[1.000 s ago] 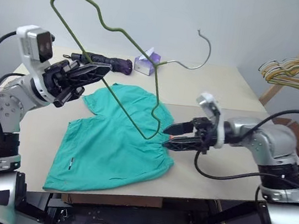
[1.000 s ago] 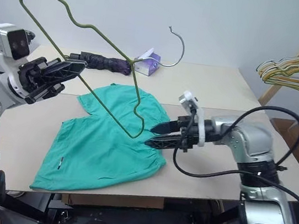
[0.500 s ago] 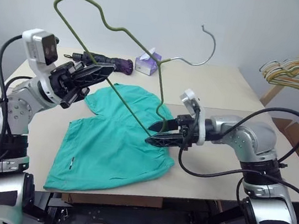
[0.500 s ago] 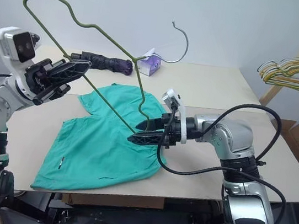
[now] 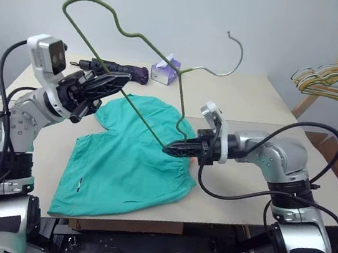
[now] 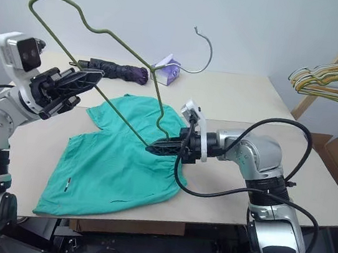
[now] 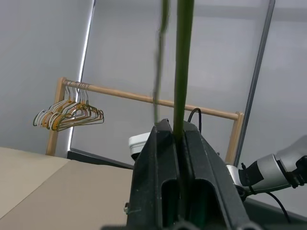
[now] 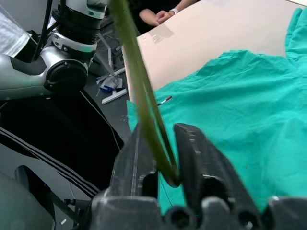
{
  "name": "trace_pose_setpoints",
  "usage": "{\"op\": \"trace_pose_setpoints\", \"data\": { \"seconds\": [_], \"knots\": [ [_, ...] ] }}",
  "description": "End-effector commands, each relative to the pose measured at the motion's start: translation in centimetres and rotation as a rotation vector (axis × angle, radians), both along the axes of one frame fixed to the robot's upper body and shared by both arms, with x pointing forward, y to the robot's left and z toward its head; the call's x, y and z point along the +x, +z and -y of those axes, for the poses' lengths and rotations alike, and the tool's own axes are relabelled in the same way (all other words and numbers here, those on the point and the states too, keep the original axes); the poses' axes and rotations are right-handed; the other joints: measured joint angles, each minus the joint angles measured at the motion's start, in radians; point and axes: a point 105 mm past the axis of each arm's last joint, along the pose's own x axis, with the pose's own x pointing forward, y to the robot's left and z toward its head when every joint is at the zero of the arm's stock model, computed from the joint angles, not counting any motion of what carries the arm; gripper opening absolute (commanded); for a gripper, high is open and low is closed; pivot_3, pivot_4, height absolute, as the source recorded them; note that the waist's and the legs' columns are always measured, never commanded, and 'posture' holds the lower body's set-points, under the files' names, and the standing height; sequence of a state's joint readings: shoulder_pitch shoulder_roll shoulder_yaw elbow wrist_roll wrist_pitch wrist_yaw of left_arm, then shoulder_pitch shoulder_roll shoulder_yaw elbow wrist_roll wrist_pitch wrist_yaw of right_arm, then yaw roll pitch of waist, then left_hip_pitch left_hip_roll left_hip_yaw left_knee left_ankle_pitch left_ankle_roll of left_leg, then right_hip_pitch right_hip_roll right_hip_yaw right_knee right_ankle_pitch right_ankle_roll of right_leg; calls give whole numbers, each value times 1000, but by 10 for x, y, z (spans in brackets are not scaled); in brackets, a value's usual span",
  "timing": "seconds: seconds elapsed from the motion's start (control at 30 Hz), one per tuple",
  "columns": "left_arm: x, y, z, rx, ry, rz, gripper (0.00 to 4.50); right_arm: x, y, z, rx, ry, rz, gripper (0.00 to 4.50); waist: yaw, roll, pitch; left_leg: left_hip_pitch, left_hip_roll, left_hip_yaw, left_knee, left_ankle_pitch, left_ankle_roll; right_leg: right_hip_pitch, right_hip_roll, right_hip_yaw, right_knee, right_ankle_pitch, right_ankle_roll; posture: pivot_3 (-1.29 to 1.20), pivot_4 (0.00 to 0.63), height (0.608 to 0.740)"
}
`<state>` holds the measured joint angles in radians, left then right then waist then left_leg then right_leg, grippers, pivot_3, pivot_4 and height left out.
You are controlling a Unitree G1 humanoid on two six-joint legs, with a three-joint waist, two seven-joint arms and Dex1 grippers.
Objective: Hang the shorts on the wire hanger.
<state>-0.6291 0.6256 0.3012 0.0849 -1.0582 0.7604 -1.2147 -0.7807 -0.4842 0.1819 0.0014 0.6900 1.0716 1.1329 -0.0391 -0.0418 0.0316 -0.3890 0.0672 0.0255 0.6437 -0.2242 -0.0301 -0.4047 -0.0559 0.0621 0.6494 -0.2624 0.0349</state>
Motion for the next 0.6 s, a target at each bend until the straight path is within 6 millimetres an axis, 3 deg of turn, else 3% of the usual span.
{"op": "trace_pose_setpoints", "data": {
  "seconds": [0.03, 0.17, 0.3, 0.4, 0.5, 0.6],
  "knots": [
    [-2, 7, -1, -11, 16, 63, 0, 5, 16, 1, 30, -12, 66, 16, -1, 0, 0, 0, 0, 0, 0, 0, 0, 0, 0, 0, 0, 0, 0, 26, 0, 740],
    [3, 1, 1, 2, 46, 45, 1005, 3, 19, 0, 52, -11, 70, 0, -1, 0, 0, 0, 0, 0, 0, 0, 0, 0, 0, 0, 0, 0, 0, 18, 0, 740],
    [10, -12, 4, 63, 90, -1, 2379, 4, 28, 0, 96, -41, 74, 0, -1, 0, 0, 0, 0, 0, 0, 0, 0, 0, 0, 0, 0, 0, 0, 9, 0, 740],
    [18, -32, 4, 174, 149, -73, 3360, 9, 41, 6, 155, -96, 74, 0, -2, 0, 0, 0, 0, 0, 0, 0, 0, 0, 0, 0, 0, 0, 0, -4, 0, 740],
    [20, -61, 1, 321, 204, -141, 4339, 16, 46, 24, 174, -193, 52, 0, -4, 0, 0, 0, 0, 0, 0, 0, 0, 0, 0, 0, 0, 0, 0, -3, 0, 740],
    [20, -84, -1, 430, 257, -177, 4485, 17, 39, 46, 139, -284, 18, 0, -4, 0, 0, 0, 0, 0, 0, 0, 0, 0, 0, 0, 0, 0, 0, -4, 0, 740]
  ]
}}
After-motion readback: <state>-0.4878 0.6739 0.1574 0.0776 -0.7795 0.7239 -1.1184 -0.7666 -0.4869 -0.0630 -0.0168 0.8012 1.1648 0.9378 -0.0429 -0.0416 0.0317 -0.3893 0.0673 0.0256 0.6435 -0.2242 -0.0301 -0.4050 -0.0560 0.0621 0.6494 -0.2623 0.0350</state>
